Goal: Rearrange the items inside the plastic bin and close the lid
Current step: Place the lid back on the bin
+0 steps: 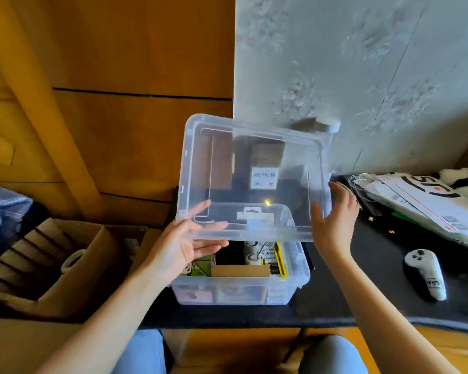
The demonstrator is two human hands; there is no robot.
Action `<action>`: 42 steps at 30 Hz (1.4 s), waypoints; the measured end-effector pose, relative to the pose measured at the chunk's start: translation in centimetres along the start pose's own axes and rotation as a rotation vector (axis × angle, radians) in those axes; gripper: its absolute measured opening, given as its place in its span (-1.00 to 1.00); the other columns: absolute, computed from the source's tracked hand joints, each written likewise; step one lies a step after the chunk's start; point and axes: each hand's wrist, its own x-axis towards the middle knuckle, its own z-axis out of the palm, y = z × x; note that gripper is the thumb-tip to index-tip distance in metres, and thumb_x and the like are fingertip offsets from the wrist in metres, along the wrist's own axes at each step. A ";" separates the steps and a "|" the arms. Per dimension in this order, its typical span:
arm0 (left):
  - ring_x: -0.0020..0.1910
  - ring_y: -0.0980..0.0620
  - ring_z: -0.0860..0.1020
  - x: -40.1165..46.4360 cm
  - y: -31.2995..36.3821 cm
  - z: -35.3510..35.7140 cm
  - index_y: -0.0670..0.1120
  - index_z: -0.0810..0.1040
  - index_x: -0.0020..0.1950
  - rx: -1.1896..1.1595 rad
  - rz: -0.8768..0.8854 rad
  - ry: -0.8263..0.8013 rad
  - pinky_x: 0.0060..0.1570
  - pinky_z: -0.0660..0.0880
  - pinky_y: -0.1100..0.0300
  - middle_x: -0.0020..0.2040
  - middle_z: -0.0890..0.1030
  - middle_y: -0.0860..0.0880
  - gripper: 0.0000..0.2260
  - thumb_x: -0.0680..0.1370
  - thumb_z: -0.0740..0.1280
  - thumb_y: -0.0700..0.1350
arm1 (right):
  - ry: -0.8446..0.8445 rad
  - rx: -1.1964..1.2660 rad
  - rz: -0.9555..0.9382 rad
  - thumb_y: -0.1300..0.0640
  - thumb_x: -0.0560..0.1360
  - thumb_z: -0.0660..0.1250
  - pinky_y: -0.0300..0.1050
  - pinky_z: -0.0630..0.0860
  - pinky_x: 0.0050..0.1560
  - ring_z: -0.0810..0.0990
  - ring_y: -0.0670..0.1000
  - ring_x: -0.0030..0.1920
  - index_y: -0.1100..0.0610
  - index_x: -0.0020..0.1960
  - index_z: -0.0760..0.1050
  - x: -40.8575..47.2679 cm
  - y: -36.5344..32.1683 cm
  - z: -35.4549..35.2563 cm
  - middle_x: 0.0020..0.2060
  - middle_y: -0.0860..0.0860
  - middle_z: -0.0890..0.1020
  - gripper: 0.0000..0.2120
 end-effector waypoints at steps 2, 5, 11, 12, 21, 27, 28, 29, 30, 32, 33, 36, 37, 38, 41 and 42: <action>-0.13 -0.24 0.65 -0.4 -0.1 -1.2 0.06 0.43 0.31 -0.066 -0.010 0.036 -0.25 0.62 0.12 0.14 0.61 -0.26 -0.60 0.56 0.05 -0.26 | -0.168 0.081 0.194 0.11 0.51 0.28 -0.14 0.32 0.05 0.45 0.05 0.12 0.11 0.38 0.27 0.1 0.1 1.0 0.17 -0.04 0.47 -0.53; -0.20 -0.20 0.66 -0.9 -0.4 -2.4 0.05 0.48 0.28 -0.090 -0.032 0.073 -0.28 0.63 0.13 0.11 0.62 -0.26 -0.61 0.57 0.04 -0.24 | -0.298 0.196 0.387 0.05 0.53 0.23 -0.01 0.51 -0.03 0.55 -0.01 -0.13 0.04 0.36 0.32 -0.2 0.3 2.0 0.00 -0.09 0.53 -0.60; -0.49 0.06 0.44 -1.0 -0.3 -4.6 -0.07 0.69 -0.05 0.151 -0.111 0.316 -0.59 0.29 0.34 -0.27 0.64 -0.08 -0.65 0.54 0.11 -0.05 | -0.285 0.243 0.429 0.12 0.56 0.19 -0.13 0.42 -0.22 0.47 -0.08 -0.37 0.12 0.20 0.51 -1.3 1.7 2.9 -0.33 -0.07 0.53 -0.75; -0.40 0.05 0.49 -0.7 -0.4 -5.1 -0.05 0.69 -0.07 0.240 -0.095 0.415 -0.51 0.36 0.30 -0.23 0.63 -0.07 -0.70 0.54 0.17 -0.01 | -0.292 0.229 0.417 0.13 0.56 0.19 -0.15 0.41 -0.24 0.46 -0.09 -0.38 0.12 0.18 0.52 -1.6 1.9 2.9 -0.33 -0.07 0.54 -0.75; -0.15 0.04 0.54 1.3 -1.6 -7.3 -0.11 0.57 0.17 1.039 0.045 0.634 -0.05 0.47 0.11 -0.23 0.54 0.09 -0.75 0.56 0.30 -0.04 | -0.405 0.012 0.476 0.09 0.55 0.16 -0.17 0.37 -0.29 0.55 -0.02 -0.23 0.04 0.27 0.47 -2.4 2.1 2.7 -0.20 0.00 0.60 -0.68; -0.23 -0.03 0.46 1.0 -1.9 -7.0 0.08 0.50 -0.26 1.222 0.064 0.602 -0.21 0.37 0.16 -0.32 0.52 0.03 -0.80 0.57 0.27 -0.08 | -0.510 -0.175 0.477 0.06 0.54 0.12 -0.14 0.39 -0.13 0.54 0.04 -0.05 -0.05 0.33 0.40 -2.7 2.2 2.6 0.09 0.02 0.61 -0.63; -0.22 -0.06 0.50 0.8 -1.7 -7.0 0.04 0.57 -0.16 1.242 0.072 0.596 -0.18 0.43 0.12 -0.23 0.60 -0.06 -0.86 0.57 0.27 -0.08 | -0.525 -0.217 0.464 0.06 0.54 0.12 -0.13 0.39 -0.13 0.52 0.04 -0.06 -0.06 0.33 0.40 -2.8 2.2 2.5 0.09 0.01 0.60 -0.63; -0.19 -0.09 0.54 0.8 -1.5 -7.0 0.04 0.58 -0.10 1.267 0.071 0.585 -0.15 0.48 0.07 -0.16 0.63 -0.11 -0.88 0.57 0.26 -0.08 | -0.531 -0.253 0.449 0.05 0.54 0.11 -0.13 0.39 -0.12 0.51 0.04 -0.07 -0.07 0.33 0.40 -3.0 2.3 2.3 0.08 0.01 0.60 -0.63; -0.18 -0.11 0.56 0.7 -1.4 -6.9 0.07 0.51 -0.18 1.295 0.076 0.568 -0.13 0.51 0.00 -0.16 0.62 -0.13 -0.86 0.57 0.25 -0.08 | -0.529 -0.285 0.435 0.04 0.54 0.12 -0.12 0.39 -0.12 0.50 0.04 -0.08 -0.08 0.32 0.40 -3.1 2.2 2.2 0.07 0.00 0.60 -0.63; -0.21 -0.10 0.56 0.5 -1.4 -6.8 0.06 0.43 -0.27 1.359 0.070 0.549 -0.12 0.53 -0.04 -0.21 0.56 -0.09 -0.79 0.57 0.23 -0.07 | -0.522 -0.352 0.410 0.04 0.53 0.13 -0.12 0.38 -0.13 0.48 0.05 -0.11 -0.07 0.29 0.43 -3.2 2.1 1.9 0.04 0.02 0.61 -0.65; -0.20 -0.10 0.57 0.5 -1.4 -6.9 0.00 0.50 -0.22 1.379 0.071 0.556 -0.14 0.53 -0.03 -0.20 0.56 -0.08 -0.82 0.58 0.22 -0.07 | -0.527 -0.389 0.392 0.03 0.52 0.13 -0.12 0.39 -0.14 0.49 0.07 -0.11 -0.07 0.29 0.43 -3.3 2.1 1.8 0.04 0.03 0.61 -0.65; -0.17 -0.07 0.56 0.7 -1.5 -7.2 -0.13 0.58 0.10 1.465 0.032 0.561 -0.18 0.50 0.08 -0.08 0.57 -0.10 -0.73 0.60 0.18 -0.02 | -0.565 -0.512 0.318 0.02 0.55 0.09 -0.09 0.37 -0.12 0.53 0.14 0.02 -0.03 0.33 0.39 -3.6 2.0 1.7 0.11 0.08 0.54 -0.64; -0.17 -0.06 0.56 0.7 -1.6 -7.3 -0.13 0.56 0.13 1.511 0.011 0.547 -0.19 0.49 0.11 -0.09 0.57 -0.10 -0.71 0.60 0.17 0.00 | -0.578 -0.547 0.299 0.02 0.56 0.07 -0.08 0.37 -0.11 0.54 0.16 0.05 -0.03 0.35 0.37 -3.7 2.0 1.7 0.13 0.09 0.51 -0.63; -0.17 -0.07 0.56 0.7 -1.6 -7.4 -0.13 0.55 0.15 1.556 -0.001 0.531 -0.19 0.49 0.12 -0.09 0.57 -0.10 -0.70 0.61 0.15 0.02 | -0.593 -0.578 0.284 0.03 0.57 0.06 -0.08 0.38 -0.11 0.54 0.16 0.05 -0.02 0.36 0.35 -3.7 1.9 1.7 0.15 0.09 0.49 -0.62; -0.08 -0.09 0.58 0.7 -1.5 -7.1 -0.09 0.54 0.17 1.703 -0.042 0.535 -0.17 0.50 0.12 0.01 0.58 -0.09 -0.68 0.61 0.12 0.06 | -0.624 -0.671 0.244 0.03 0.58 0.05 -0.09 0.39 -0.15 0.55 0.19 0.02 0.02 0.37 0.35 -4.1 1.7 1.5 0.15 0.10 0.48 -0.62; -0.07 -0.09 0.58 0.7 -1.3 -6.9 -0.08 0.55 0.13 1.771 -0.052 0.534 -0.18 0.48 0.13 0.03 0.56 -0.09 -0.68 0.61 0.12 0.07 | -0.619 -0.703 0.222 0.03 0.59 0.05 -0.10 0.39 -0.17 0.56 0.19 -0.02 0.04 0.34 0.38 -4.3 1.6 1.5 0.12 0.10 0.48 -0.64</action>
